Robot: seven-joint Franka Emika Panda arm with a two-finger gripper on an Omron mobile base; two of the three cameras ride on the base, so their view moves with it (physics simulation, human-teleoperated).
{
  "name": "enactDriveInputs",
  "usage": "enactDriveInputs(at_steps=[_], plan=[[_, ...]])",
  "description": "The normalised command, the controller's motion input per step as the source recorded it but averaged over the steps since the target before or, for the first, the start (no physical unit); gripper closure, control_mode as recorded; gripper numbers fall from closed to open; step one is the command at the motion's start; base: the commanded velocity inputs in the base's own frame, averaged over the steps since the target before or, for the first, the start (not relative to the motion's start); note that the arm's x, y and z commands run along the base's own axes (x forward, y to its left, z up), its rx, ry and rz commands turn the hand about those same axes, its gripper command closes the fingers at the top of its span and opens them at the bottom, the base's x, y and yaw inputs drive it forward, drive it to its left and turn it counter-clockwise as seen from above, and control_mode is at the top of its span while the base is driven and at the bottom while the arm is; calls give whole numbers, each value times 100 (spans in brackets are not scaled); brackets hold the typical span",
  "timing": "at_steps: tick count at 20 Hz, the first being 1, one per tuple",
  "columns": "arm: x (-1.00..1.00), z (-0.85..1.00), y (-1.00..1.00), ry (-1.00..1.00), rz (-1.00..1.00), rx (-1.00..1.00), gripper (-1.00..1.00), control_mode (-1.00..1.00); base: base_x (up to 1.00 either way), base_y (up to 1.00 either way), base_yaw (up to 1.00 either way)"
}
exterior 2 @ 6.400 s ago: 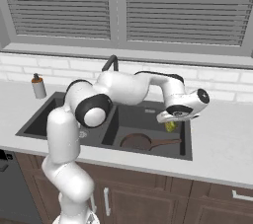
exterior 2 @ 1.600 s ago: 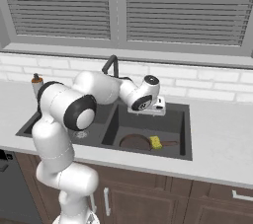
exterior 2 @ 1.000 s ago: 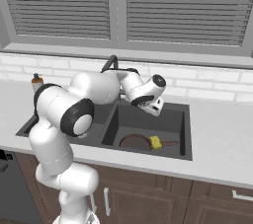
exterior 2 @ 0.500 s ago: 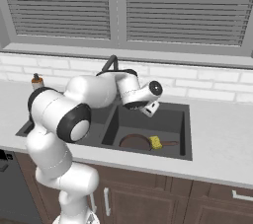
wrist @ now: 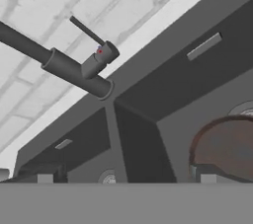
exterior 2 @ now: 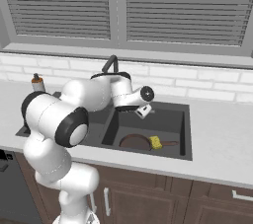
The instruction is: Pick the pan and sponge and place them into the sink. Then turn on the water.
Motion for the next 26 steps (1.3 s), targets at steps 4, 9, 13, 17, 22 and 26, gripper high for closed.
enactDriveInputs(at_steps=[4,9,13,17,22,26], plan=[[1,0,11,-3,0,8,-100,-100,0,0,0],[15,0,6,-1,0,1,-100,-100,0,0,0],[13,3,1,0,0,0,-100,-100,0,0,0],[20,4,0,-2,0,5,-100,-100,0,0,0],[30,2,13,-7,0,5,-100,-100,0,0,0],[30,2,19,-7,0,3,-100,-100,0,0,0]])
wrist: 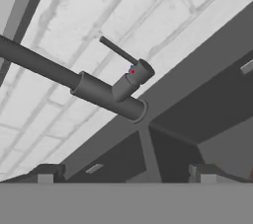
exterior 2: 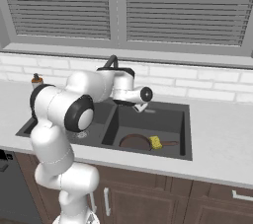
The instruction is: Pick the pan and sponge and place them into the sink. Then turn on the water.
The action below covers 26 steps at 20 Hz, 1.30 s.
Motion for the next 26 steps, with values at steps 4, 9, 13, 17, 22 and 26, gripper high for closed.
enactDriveInputs(at_steps=[4,9,13,17,22,26], plan=[[28,0,15,-6,0,0,-100,-100,0,0,0],[27,0,0,-2,0,2,-100,-100,0,0,0],[36,0,0,0,0,1,-100,-100,0,0,0],[36,0,0,0,0,0,-100,-100,0,0,0],[33,-3,0,0,0,0,-100,-100,0,0,0],[23,-14,0,0,0,0,-100,-100,0,0,0]])
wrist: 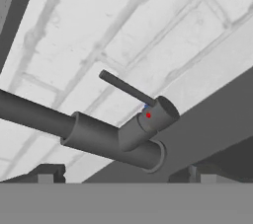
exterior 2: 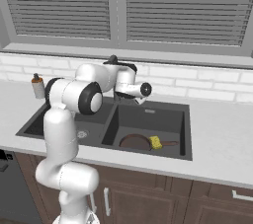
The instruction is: Pick the pan and sponge and place them into the sink. Then turn on the water.
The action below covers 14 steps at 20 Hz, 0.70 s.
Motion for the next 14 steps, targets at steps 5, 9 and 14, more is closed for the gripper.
enactDriveInputs(at_steps=[5,9,14], plan=[[21,-17,0,0,0,0,-100,-100,0,0,0],[26,-11,0,0,0,0,-100,-100,0,0,0],[26,-11,0,0,0,0,-100,-100,0,0,0]])
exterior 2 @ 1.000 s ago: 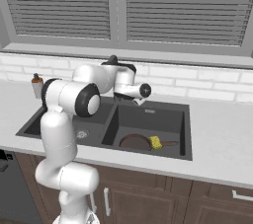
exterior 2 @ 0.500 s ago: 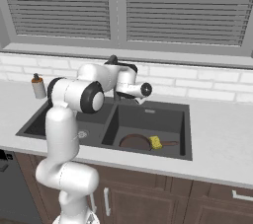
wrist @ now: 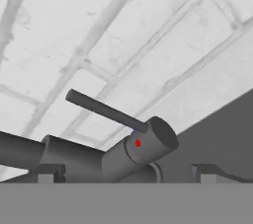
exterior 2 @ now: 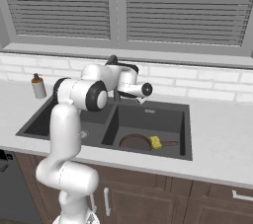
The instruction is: Pick the pan and sponge and place them into the sink. Then turn on the water.
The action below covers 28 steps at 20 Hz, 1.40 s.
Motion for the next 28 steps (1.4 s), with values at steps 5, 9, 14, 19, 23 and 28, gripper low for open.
enactDriveInputs(at_steps=[5,9,14,19,23,28], plan=[[23,-15,0,0,0,0,-100,-100,0,0,0],[19,-14,0,0,0,0,-100,-100,0,0,0],[17,-11,0,0,0,0,-100,-100,0,0,0],[17,-10,0,0,0,0,-100,-100,0,0,0],[13,-9,0,0,0,0,-100,-100,0,0,0],[2,-6,0,0,0,0,100,-100,0,0,0]])
